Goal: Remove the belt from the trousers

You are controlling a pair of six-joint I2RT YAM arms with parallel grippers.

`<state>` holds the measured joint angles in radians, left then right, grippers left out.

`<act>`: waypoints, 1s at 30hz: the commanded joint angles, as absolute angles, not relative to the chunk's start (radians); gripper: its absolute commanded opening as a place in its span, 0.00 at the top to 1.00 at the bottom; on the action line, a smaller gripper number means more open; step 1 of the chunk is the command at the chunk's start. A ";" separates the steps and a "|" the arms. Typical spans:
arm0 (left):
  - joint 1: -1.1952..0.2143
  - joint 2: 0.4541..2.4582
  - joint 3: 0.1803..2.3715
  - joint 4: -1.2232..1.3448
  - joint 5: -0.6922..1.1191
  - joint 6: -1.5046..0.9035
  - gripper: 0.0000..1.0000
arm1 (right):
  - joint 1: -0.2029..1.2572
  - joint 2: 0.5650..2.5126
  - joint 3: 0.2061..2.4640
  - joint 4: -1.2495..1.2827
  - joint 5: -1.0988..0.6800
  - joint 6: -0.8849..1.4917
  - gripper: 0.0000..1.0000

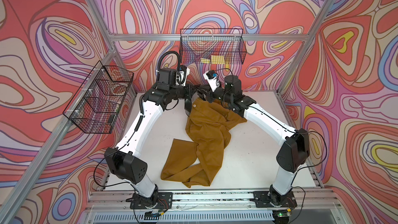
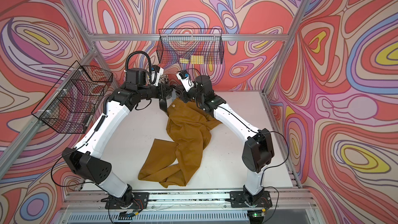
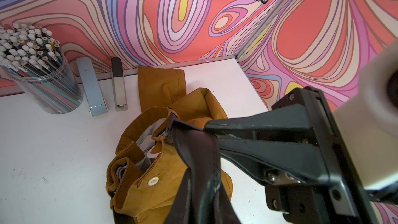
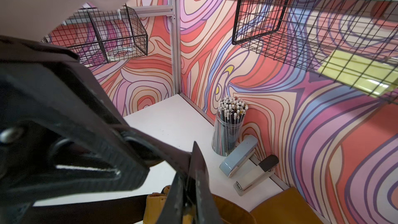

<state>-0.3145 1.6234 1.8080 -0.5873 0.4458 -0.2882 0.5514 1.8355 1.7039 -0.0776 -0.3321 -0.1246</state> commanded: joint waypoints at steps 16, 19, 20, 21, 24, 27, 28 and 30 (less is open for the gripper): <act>-0.273 1.383 1.918 -0.237 0.575 -0.245 1.00 | 0.461 1.952 1.553 -0.442 -0.133 -0.059 0.85; -0.270 1.378 1.919 -0.234 0.575 -0.248 1.00 | 0.457 1.953 1.552 -0.448 -0.132 -0.057 0.85; -0.269 1.375 1.920 -0.226 0.575 -0.250 1.00 | 0.455 1.957 1.556 -0.458 -0.132 -0.058 0.85; -0.266 1.373 1.927 -0.220 0.573 -0.253 1.00 | 0.453 1.960 1.557 -0.460 -0.132 -0.059 0.85; -0.262 1.372 1.949 -0.216 0.579 -0.258 1.00 | 0.452 1.957 1.550 -0.453 -0.137 -0.057 0.92; -0.260 1.361 1.942 -0.186 0.582 -0.273 1.00 | 0.451 1.966 1.553 -0.452 -0.138 -0.054 0.94; -0.261 1.356 1.934 -0.172 0.580 -0.277 1.00 | 0.452 1.972 1.557 -0.455 -0.139 -0.055 0.94; -0.259 1.350 1.926 -0.159 0.577 -0.278 1.00 | 0.451 1.977 1.559 -0.456 -0.148 -0.052 1.00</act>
